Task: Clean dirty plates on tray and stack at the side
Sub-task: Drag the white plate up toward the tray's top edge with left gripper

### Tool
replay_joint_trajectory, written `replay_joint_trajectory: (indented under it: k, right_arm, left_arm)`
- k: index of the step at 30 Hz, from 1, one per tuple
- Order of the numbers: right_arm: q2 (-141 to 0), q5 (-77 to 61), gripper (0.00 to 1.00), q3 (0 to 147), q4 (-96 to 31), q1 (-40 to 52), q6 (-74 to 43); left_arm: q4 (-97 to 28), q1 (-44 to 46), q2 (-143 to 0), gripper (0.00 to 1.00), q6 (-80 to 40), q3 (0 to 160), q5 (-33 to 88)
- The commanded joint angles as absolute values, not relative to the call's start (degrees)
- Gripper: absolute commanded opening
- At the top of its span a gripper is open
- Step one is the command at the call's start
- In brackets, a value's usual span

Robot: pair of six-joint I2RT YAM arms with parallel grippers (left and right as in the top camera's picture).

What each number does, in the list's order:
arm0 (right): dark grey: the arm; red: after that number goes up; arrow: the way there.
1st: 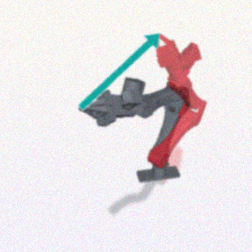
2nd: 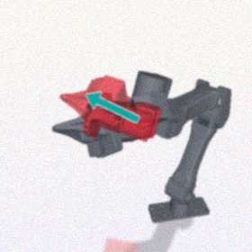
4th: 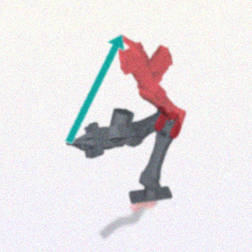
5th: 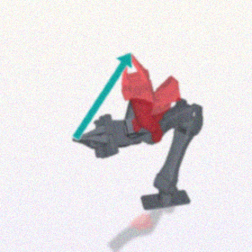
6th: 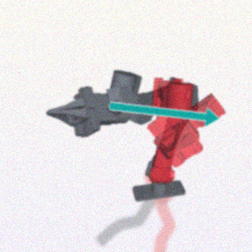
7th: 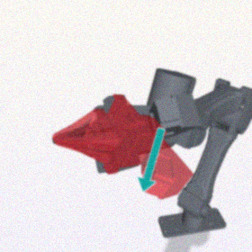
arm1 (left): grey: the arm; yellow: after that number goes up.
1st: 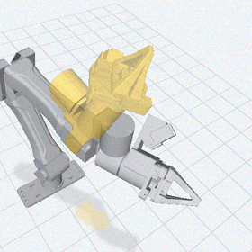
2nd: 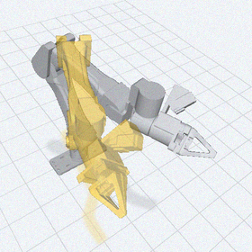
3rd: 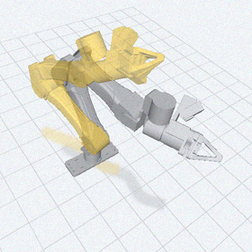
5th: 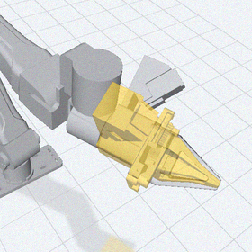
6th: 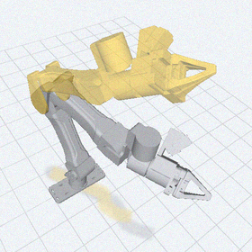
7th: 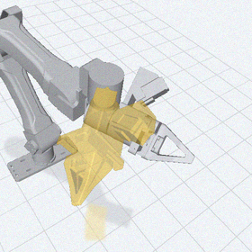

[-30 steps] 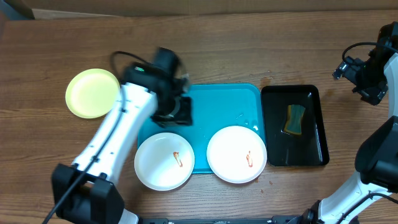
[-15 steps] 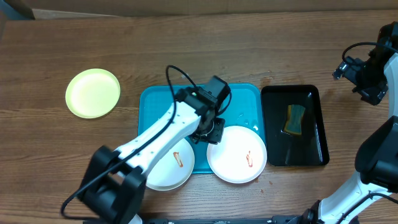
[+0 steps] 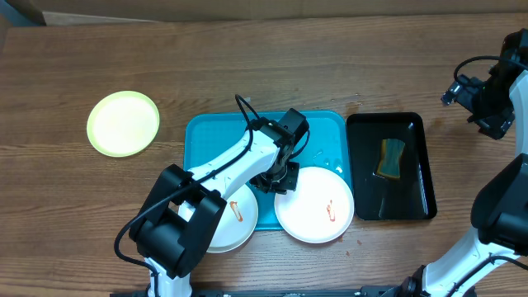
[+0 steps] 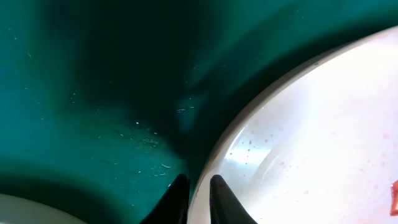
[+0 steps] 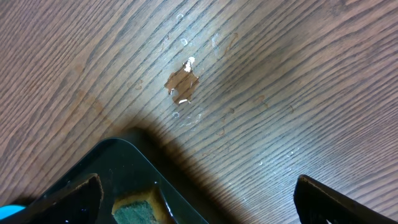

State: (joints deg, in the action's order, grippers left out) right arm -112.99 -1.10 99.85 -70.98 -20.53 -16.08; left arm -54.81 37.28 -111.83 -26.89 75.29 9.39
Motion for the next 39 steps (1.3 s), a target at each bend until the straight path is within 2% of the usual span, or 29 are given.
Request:
replay_joint_trajectory:
  k: [1, 2, 8, 13, 23, 33, 39]
  right_arm:
    - [-112.2, -1.1, 1.00, 100.6, -70.7, -20.5, -16.1]
    - [-112.2, -1.1, 1.00, 100.6, -70.8, -20.5, -16.1]
    - [-112.2, -1.1, 1.00, 100.6, -70.8, -20.5, -16.1]
    - [-112.2, -1.1, 1.00, 100.6, -70.8, -20.5, -16.1]
    - [-112.2, -1.1, 1.00, 100.6, -70.8, -20.5, -16.1]
    - [-112.2, -1.1, 1.00, 100.6, -70.8, -20.5, -16.1]
    - [-112.2, -1.1, 1.00, 100.6, -70.7, -20.5, -16.1]
  left_arm:
    - [-54.7, 37.5, -112.2, 0.08, -27.3, 74.7, 10.5]
    - [-54.8, 37.5, -112.2, 0.04, -27.3, 74.7, 10.5]
    - [-51.9, 36.6, -112.2, 0.04, -27.5, 74.8, 8.8]
    - [-49.9, 31.6, -112.2, 0.04, -28.3, 75.7, 8.4]
    - [-48.4, 22.2, -112.2, 0.04, -19.2, 77.1, 8.4]
    - [-45.9, 21.8, -112.2, 0.04, -16.6, 77.1, 4.9]
    - [-45.7, 21.8, -112.2, 0.08, -16.6, 77.1, 4.9]
